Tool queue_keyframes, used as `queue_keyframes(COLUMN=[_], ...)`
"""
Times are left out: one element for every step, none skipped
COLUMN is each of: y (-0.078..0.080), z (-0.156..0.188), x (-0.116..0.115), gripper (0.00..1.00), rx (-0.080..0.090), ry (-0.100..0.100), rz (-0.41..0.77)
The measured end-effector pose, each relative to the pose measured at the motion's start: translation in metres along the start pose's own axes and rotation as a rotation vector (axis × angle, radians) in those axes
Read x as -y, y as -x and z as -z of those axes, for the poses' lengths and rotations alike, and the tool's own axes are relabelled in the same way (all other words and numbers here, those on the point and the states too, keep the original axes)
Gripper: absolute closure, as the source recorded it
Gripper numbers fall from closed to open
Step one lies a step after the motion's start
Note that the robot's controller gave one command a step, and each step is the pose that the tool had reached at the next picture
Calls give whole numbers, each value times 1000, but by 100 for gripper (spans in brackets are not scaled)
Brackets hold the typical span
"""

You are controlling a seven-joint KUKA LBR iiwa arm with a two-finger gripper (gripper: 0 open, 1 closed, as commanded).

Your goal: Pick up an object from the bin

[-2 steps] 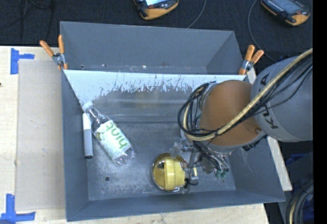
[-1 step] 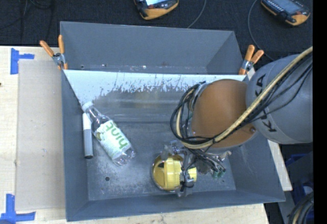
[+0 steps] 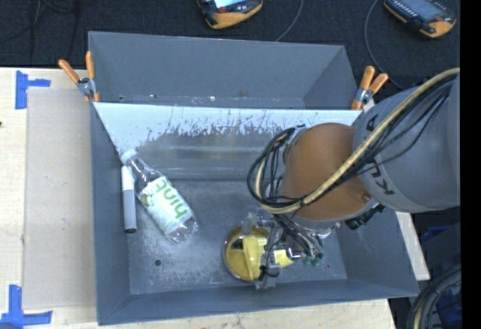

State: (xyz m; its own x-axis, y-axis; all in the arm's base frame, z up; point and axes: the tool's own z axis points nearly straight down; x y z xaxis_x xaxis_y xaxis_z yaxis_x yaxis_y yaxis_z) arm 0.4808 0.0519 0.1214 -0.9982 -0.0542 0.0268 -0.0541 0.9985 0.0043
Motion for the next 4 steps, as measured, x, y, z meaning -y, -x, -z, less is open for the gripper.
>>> queue_keyframes(y=[-9,14,3,-3], z=[9,-15,-47,-48], x=[-32,29,26,37], gripper=[0,0,0,0], rx=[-2,-4,15,32], ry=[1,0,-1,4], rz=[74,157,51,-61])
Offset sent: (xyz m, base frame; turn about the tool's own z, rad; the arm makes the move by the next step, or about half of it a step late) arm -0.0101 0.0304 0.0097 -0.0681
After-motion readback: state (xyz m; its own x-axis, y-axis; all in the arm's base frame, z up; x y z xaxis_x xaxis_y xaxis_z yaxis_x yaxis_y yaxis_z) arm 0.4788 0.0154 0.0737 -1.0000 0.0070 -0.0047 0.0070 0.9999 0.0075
